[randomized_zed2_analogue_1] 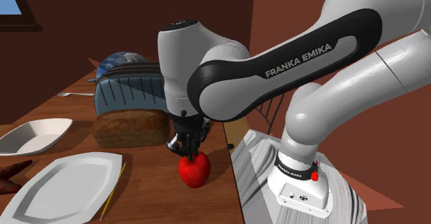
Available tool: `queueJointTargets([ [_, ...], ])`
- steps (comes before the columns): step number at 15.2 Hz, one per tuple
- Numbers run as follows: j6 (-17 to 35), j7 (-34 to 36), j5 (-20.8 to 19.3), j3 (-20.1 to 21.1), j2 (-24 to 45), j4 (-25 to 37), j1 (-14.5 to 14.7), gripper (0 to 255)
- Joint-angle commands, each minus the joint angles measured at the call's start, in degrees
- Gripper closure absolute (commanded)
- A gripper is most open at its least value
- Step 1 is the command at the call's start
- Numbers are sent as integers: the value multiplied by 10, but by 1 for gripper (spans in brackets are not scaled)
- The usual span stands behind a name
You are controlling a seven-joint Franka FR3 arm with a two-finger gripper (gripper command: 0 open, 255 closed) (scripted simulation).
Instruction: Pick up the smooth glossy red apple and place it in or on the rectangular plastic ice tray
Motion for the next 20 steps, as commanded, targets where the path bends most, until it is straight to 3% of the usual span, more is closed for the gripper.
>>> queueJointTargets([
  [1, 0, 0, 0, 0, 0, 0, 0, 255],
  [7, 0, 0, 0, 0, 0, 0, 0, 255],
  [20, -110, -3, -35, -52, -35, 74, -3, 255],
])
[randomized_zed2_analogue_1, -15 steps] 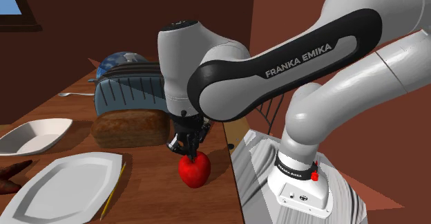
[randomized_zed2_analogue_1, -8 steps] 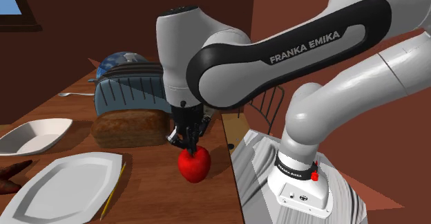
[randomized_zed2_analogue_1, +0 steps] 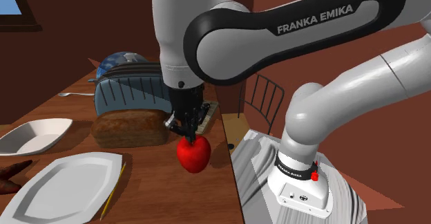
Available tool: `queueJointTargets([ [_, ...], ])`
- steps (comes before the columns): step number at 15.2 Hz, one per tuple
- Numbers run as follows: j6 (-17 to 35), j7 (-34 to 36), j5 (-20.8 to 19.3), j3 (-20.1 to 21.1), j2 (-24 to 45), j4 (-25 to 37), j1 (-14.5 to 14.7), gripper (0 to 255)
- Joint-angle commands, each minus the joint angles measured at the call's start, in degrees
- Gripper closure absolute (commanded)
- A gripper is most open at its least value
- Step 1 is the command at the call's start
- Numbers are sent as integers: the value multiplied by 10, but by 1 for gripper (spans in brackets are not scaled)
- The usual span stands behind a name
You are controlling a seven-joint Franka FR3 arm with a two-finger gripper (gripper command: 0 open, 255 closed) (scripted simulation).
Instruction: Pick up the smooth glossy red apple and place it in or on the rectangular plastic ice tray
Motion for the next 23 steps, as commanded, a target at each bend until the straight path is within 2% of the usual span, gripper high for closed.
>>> queueJointTargets([
  [1, -16, 1, -5, -5, -2, 14, -1, 255],
  [7, -55, 1, -18, -22, -6, 49, -5, 255],
  [15, -51, -107, -90, -120, 14, 51, -59, 255],
  [23, -38, -204, -157, -202, 78, 96, -120, 255],
])
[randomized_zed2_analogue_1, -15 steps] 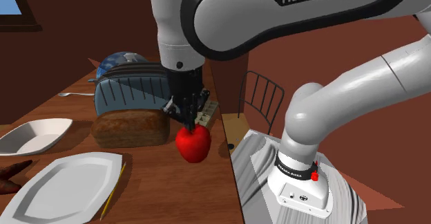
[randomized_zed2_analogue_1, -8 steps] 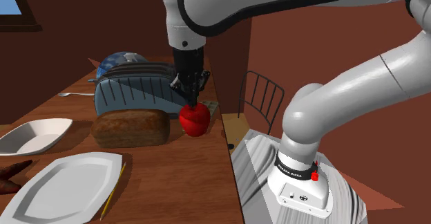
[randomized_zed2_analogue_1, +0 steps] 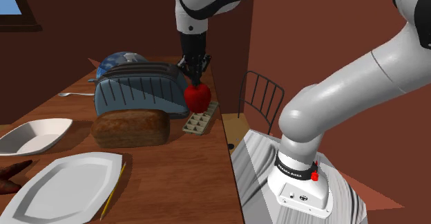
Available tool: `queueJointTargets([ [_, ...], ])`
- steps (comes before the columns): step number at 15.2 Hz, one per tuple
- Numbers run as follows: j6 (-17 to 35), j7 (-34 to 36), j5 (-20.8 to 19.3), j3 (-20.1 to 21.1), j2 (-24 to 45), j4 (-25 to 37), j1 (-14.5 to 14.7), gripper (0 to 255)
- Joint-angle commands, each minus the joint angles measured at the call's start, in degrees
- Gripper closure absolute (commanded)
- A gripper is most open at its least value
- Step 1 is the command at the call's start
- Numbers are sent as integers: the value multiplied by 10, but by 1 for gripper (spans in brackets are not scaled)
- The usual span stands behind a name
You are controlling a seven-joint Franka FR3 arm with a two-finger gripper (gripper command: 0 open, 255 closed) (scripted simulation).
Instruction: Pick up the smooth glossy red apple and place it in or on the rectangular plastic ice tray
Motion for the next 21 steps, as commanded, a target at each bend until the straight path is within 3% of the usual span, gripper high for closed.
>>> queueJointTargets([
  [1, 2, -23, -16, -18, 20, 17, -14, 255],
  [10, 10, -119, -73, -93, 143, 132, -73, 255],
  [21, 95, -115, -72, -89, 148, 51, -71, 255],
])
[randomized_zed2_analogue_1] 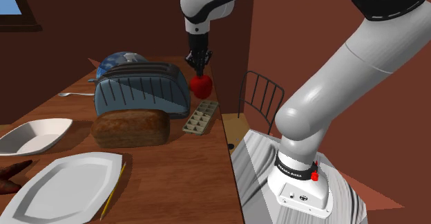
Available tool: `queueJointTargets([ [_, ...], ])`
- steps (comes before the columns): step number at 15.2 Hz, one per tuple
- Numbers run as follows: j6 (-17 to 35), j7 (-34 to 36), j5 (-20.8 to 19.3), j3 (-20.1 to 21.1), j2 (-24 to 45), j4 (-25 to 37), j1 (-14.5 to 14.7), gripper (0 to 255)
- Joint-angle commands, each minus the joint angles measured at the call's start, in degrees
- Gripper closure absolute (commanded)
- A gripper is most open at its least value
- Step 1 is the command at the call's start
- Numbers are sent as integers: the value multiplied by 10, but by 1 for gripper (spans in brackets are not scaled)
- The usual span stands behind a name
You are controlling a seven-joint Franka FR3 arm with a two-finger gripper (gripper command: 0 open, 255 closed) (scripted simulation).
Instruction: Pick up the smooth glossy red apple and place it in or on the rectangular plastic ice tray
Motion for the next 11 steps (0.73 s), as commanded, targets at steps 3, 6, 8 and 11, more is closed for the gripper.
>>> queueJointTargets([
  [3, 33, 3, 0, 3, 5, -28, 1, 255],
  [6, 57, 5, 0, 4, 10, -47, 1, 255],
  [8, 74, 6, 0, 5, 15, -59, 1, 255],
  [11, 98, 8, -1, 7, 23, -76, 1, 255],
])
